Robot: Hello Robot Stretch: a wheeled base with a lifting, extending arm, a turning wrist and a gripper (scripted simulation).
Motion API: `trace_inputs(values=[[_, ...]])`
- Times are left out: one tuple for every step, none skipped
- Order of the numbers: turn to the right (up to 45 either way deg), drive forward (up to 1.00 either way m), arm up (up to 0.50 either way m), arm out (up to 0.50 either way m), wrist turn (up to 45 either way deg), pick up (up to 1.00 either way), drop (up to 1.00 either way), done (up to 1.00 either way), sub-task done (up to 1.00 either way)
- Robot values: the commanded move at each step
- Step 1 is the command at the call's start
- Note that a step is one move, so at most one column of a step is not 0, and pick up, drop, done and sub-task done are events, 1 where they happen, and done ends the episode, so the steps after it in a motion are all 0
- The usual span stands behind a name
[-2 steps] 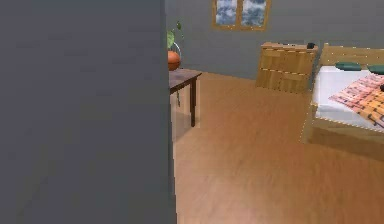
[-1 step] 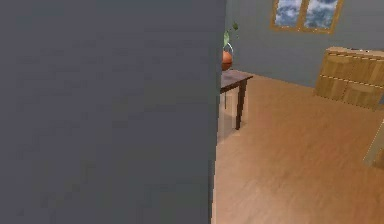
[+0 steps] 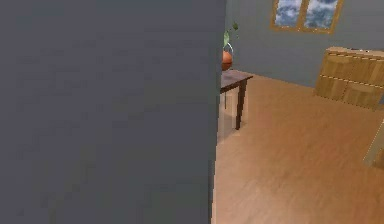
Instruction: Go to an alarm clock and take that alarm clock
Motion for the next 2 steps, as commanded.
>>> trace_inputs(values=[[0.0,0.00,0.28,0.00,0.0,0.00,0.00,0.00,0.00],[0.0,0.00,0.00,0.50,0.0,0.00,0.00,0.00,0.00]])
